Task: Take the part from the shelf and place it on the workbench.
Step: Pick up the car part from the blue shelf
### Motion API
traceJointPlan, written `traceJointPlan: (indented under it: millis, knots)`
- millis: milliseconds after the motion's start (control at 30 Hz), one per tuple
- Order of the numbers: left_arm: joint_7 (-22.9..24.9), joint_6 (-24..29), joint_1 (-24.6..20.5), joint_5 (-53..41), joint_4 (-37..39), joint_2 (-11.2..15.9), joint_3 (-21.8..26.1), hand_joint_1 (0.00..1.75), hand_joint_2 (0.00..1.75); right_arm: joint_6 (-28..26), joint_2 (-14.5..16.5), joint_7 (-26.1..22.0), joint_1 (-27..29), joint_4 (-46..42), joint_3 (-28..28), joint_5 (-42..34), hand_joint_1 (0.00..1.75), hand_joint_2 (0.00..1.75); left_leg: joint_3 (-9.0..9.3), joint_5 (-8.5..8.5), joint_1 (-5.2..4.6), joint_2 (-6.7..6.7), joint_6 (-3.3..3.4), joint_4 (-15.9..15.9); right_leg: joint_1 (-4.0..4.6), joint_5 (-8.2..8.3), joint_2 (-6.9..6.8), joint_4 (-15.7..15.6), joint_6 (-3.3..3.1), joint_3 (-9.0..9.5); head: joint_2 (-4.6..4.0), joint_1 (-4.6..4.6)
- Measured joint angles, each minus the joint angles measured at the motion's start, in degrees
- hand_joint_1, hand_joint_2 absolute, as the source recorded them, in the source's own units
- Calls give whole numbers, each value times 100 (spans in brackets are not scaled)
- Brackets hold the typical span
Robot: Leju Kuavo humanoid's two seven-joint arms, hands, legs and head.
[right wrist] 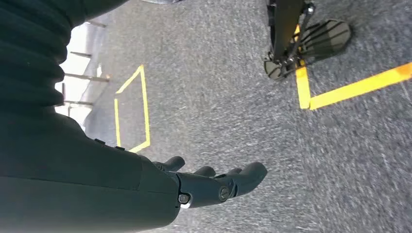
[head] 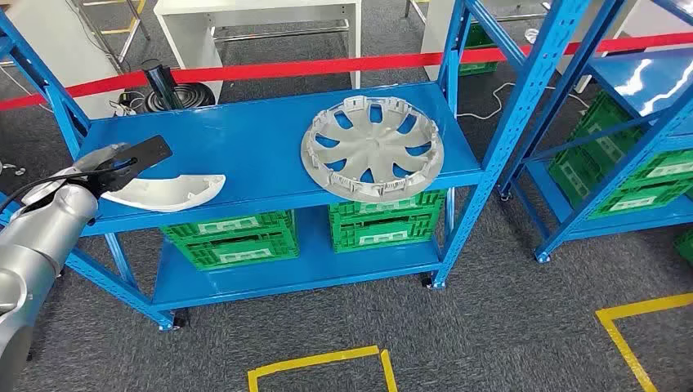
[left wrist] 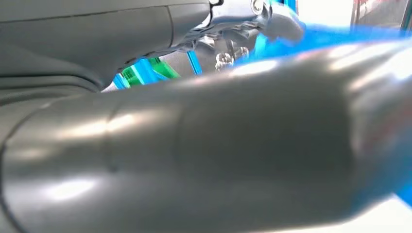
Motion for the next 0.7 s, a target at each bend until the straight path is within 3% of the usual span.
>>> traceJointPlan:
  millis: [67,133,200,233,267,300,333,400,433,500,700]
  knots:
    - [-53,-80,1,-23,-7,3,0,0,175,-3,-2,-11,-11,-2,0,-1,0,175,35,-30,18,-1,41,-11,5,-47,-5,35,32,23,0,4]
    - [-190,-255,-7,-81,-15,5,-1,0,175,-5,-2,-31,-37,-3,1,-1,0,175,98,-94,35,2,124,-24,7,-229,-13,441,81,-168,0,18]
    - [-325,-410,14,-138,-16,-3,-2,0,175,-4,-1,-39,-52,-2,2,0,0,175,146,-159,21,9,185,-26,11,-490,-16,1275,108,-704,0,28]
    - [-371,-469,48,-157,-16,-12,-4,0,175,-5,-2,-38,-50,-2,2,1,0,175,172,-191,9,9,201,-22,16,-548,-16,1629,115,-979,0,27]
    - [-412,-526,87,-180,-16,-24,-5,0,175,-5,-4,-37,-43,-2,2,2,0,175,203,-225,-3,3,211,-15,22,-492,-15,1808,113,-1179,0,28]
    - [-454,-592,120,-201,-16,-38,-8,0,175,-5,-5,-34,-37,-2,1,4,0,175,239,-260,-12,-5,213,-3,29,-314,-15,1764,99,-1271,0,28]
    - [-503,-664,141,-231,-16,-53,-10,0,175,-5,-6,-30,-34,-2,1,6,0,175,278,-298,-19,-14,209,14,39,-28,-16,1498,72,-1259,0,29]
    - [-623,-786,159,-299,-15,-88,-13,0,175,-10,-8,-20,-36,-2,1,12,0,175,327,-369,-38,-25,179,60,75,505,-24,755,-13,-1099,0,29]
    - [-683,-819,165,-330,-15,-101,-15,0,175,-13,-9,-12,-40,-2,2,15,0,175,332,-392,-49,-30,156,77,86,641,-26,490,-48,-1026,0,26]
    - [-795,-844,185,-366,-15,-118,-19,0,175,-19,-8,4,-46,-2,2,24,0,175,323,-416,-79,-36,145,96,92,671,-23,319,-67,-967,-1,23]
    - [-1304,-1049,243,-226,-17,-175,-27,0,175,-22,-7,27,-54,-2,2,37,0,175,370,-402,-82,-8,120,29,89,674,24,298,-92,-954,-1,21]
